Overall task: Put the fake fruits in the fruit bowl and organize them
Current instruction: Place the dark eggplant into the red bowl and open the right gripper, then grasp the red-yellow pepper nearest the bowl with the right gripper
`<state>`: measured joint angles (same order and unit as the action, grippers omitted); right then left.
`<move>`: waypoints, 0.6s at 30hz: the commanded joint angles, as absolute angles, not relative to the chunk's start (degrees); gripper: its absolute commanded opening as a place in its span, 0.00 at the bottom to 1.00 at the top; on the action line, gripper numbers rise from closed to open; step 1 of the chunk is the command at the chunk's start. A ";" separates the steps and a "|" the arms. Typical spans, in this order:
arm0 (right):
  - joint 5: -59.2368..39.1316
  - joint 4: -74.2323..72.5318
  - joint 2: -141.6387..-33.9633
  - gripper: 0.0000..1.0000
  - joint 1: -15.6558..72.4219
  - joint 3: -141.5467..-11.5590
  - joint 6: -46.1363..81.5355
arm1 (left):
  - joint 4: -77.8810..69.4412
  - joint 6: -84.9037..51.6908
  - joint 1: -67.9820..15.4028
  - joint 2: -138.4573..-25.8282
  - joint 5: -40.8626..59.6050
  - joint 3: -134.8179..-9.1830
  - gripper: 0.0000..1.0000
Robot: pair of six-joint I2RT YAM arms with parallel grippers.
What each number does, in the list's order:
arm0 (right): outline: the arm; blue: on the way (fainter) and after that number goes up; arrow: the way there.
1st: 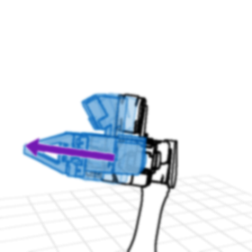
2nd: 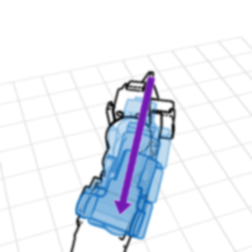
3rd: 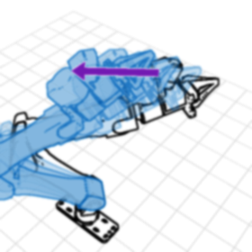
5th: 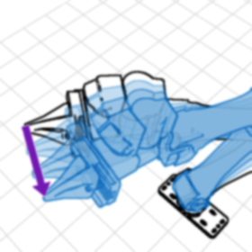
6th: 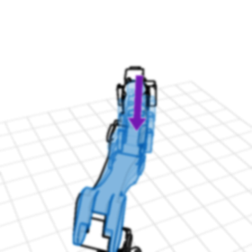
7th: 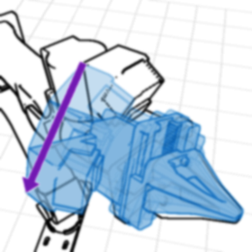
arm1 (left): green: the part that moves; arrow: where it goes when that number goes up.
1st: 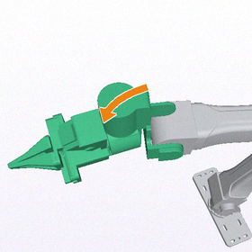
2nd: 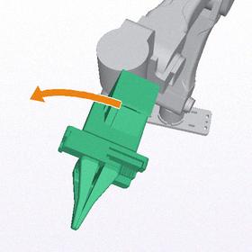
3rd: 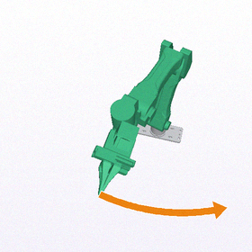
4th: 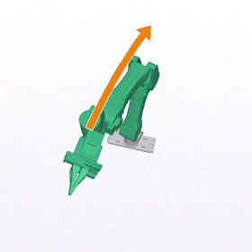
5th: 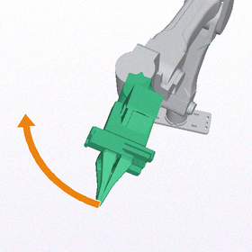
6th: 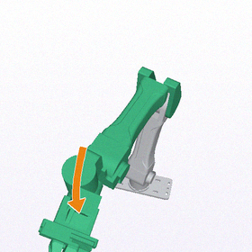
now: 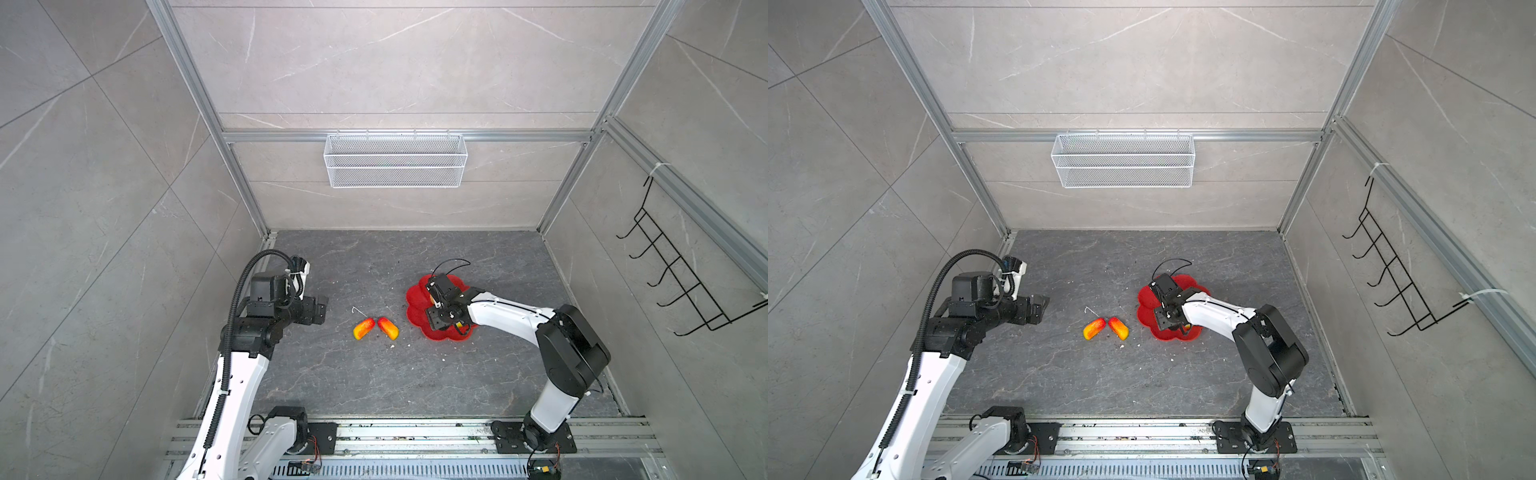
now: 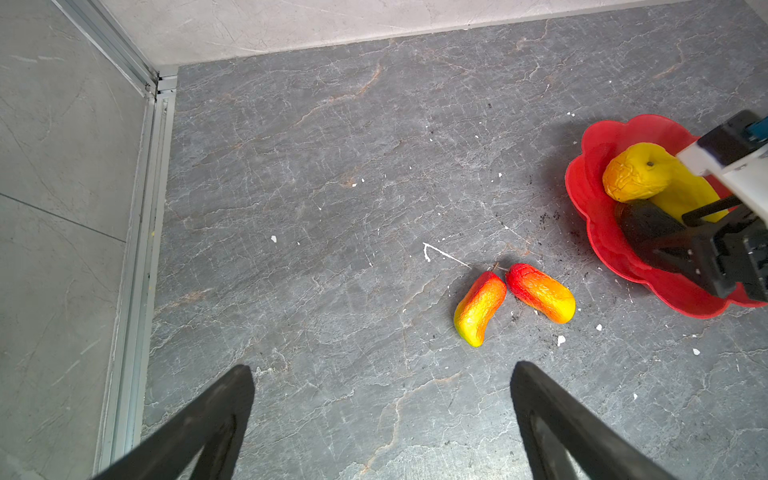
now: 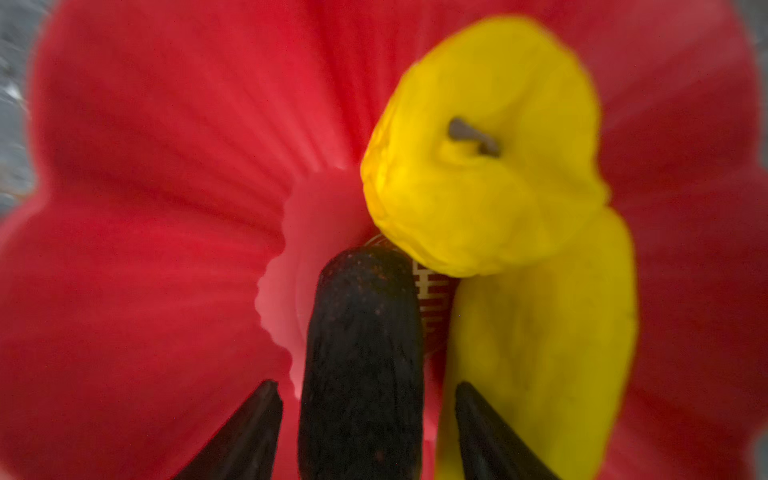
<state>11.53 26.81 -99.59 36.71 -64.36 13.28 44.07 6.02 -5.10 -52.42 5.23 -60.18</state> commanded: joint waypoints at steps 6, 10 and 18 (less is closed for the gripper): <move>8.40 33.69 -94.23 0.98 37.38 -71.81 8.51 | 43.28 6.42 -4.83 -52.86 6.15 -60.64 1.00; 6.49 32.86 -94.64 1.00 41.85 -75.74 2.56 | 43.15 6.33 -4.75 -51.99 6.09 -60.26 1.00; 3.72 30.29 -105.58 1.00 51.78 -81.96 0.18 | 42.87 6.04 -4.75 -51.43 7.55 -60.21 1.00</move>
